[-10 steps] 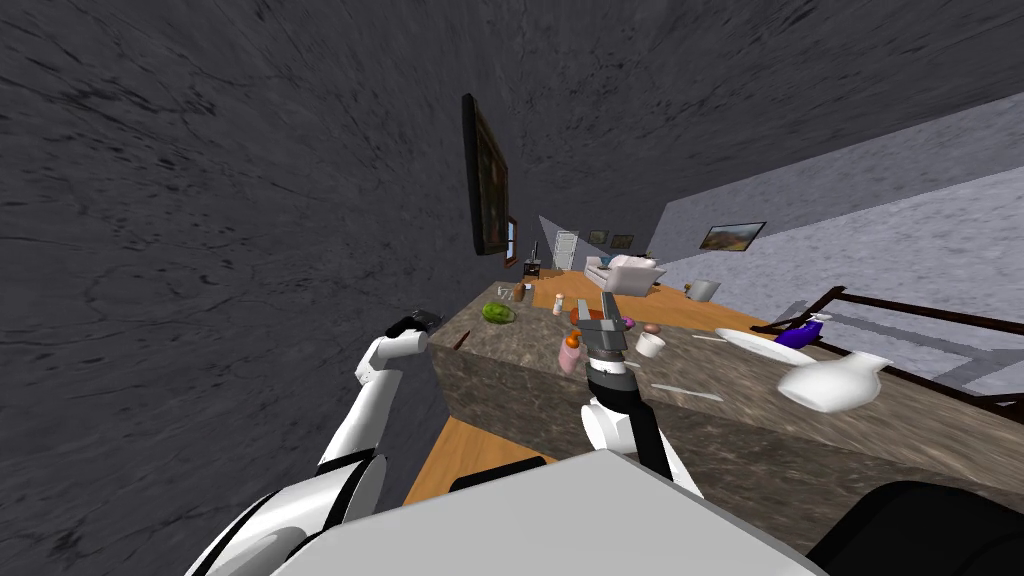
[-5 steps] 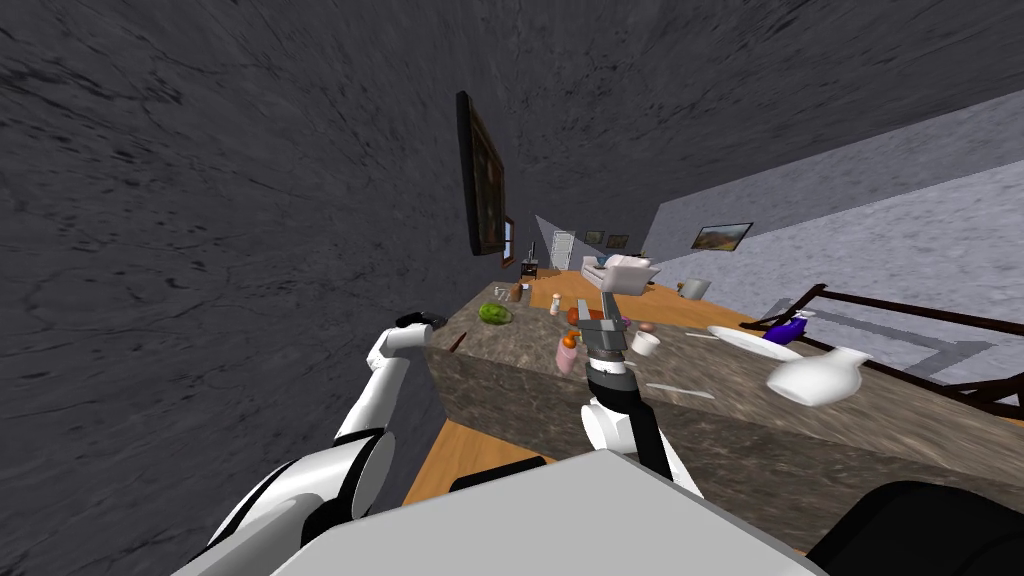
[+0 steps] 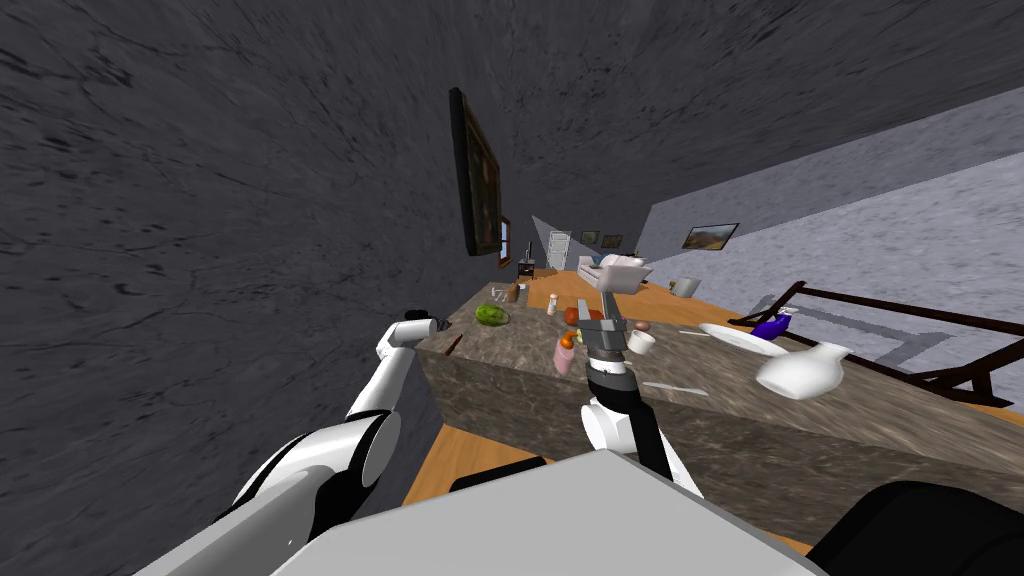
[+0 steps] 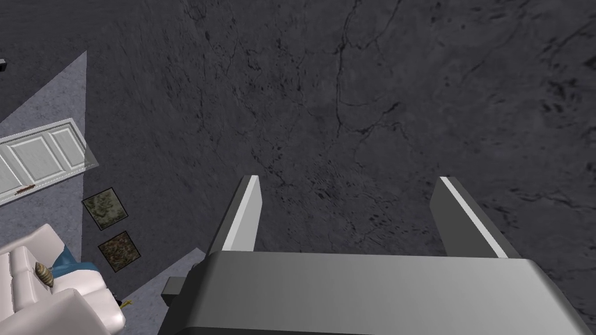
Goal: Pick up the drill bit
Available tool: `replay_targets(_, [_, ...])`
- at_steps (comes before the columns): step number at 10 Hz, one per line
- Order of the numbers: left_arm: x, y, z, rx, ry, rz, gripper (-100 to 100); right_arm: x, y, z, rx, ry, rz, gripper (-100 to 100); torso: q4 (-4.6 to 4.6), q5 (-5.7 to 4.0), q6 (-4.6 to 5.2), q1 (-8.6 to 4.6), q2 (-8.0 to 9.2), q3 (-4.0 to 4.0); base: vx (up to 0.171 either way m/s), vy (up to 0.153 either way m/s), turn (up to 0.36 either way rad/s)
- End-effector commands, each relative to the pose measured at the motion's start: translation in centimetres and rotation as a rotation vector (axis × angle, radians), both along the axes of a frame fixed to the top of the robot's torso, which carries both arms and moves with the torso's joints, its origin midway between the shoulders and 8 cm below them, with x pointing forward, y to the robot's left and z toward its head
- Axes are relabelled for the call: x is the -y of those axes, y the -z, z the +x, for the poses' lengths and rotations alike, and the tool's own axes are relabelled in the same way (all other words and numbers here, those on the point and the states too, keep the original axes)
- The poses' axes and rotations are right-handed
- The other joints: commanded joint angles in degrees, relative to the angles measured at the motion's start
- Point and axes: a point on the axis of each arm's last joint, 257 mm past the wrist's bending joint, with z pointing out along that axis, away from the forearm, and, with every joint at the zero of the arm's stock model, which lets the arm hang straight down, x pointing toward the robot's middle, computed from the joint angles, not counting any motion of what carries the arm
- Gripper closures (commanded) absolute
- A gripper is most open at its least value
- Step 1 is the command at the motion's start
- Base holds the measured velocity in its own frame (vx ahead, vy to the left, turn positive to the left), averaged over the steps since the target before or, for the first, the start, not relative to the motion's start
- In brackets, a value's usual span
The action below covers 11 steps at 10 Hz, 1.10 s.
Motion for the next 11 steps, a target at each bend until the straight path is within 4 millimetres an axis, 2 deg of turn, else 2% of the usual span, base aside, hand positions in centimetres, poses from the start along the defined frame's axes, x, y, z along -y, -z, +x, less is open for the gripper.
replay_targets(1, [0.3, 1.0, -0.4, -0.043, -0.002, -0.007, -100, 0.0, 0.0, 0.0, 0.0, 0.0, 0.0, 0, 0.0, 0.0, 0.0, 0.0, 0.0, 0.0, 0.012, -0.002, 0.011])
replay_targets(2, [0.9, 1.0, -0.1, -0.08, -0.007, -0.028, -100, 0.0, 0.0, 0.0, 0.0, 0.0, 0.0, 0, 0.01, 0.0, 0.0, 0.0, 0.04, 0.03, 0.017, 0.0, -0.057])
replay_targets(3, [0.9, 2.4, -0.7, -0.121, -0.009, -0.031, -100, 0.0, 0.0, 0.0, 0.0, 0.0, 0.0, 0, 0.02, -0.01, 0.03, -0.02, 0.03, 0.02, 0.022, 0.001, -0.046])
replay_targets(4, [1.5, 1.7, -0.3, -0.141, -0.013, -0.046, -100, 0.0, 0.0, 0.0, 0.0, 0.0, 0.0, 0, 0.01, 0.0, 0.0, -0.01, 0.03, 0.02, 0.032, -0.001, -0.058])
replay_targets(5, [1.5, 3.5, -1.1, -0.192, -0.017, -0.05, -100, 0.0, 0.0, 0.0, 0.0, 0.0, 0.0, 0, 0.01, -0.01, 0.02, -0.02, -0.01, 0.0, 0.031, 0.004, -0.033])
replay_targets(6, [2.0, 3.1, -0.9, -0.217, -0.021, -0.061, -100, 0.0, 0.0, 0.0, 0.0, 0.0, 0.0, 0, 0.0, 0.0, 0.0, 0.0, -0.01, -0.01, 0.039, 0.006, -0.055])
replay_targets(7, [1.9, 4.9, -1.9, -0.272, -0.026, -0.065, -100, 0.0, 0.0, 0.0, 0.0, 0.0, 0.0, 0, 0.0, -0.01, 0.02, 0.01, -0.04, -0.02, 0.033, 0.006, -0.033])
replay_targets(9, [2.4, 5.1, -2.3, -0.323, -0.033, -0.074, -100, 0.0, 0.0, 0.0, 0.0, 0.0, 0.0, 0, 0.01, 0.0, -0.01, 0.01, 0.04, 0.02, 0.015, 0.005, -0.023])
replay_targets(10, [2.4, 6.1, -2.8, -0.347, -0.035, -0.075, -100, 0.0, 0.0, 0.0, 0.0, 0.0, 0.0, 0, 0.02, 0.0, 0.01, 0.01, 0.03, 0.02, 0.023, 0.008, -0.038])
replay_targets(11, [2.7, 6.0, -3.1, -0.39, -0.042, -0.081, -100, 0.0, 0.0, 0.0, 0.0, 0.0, 0.0, 0, 0.01, 0.0, -0.01, 0.02, 0.03, 0.02, 0.033, 0.009, -0.055])
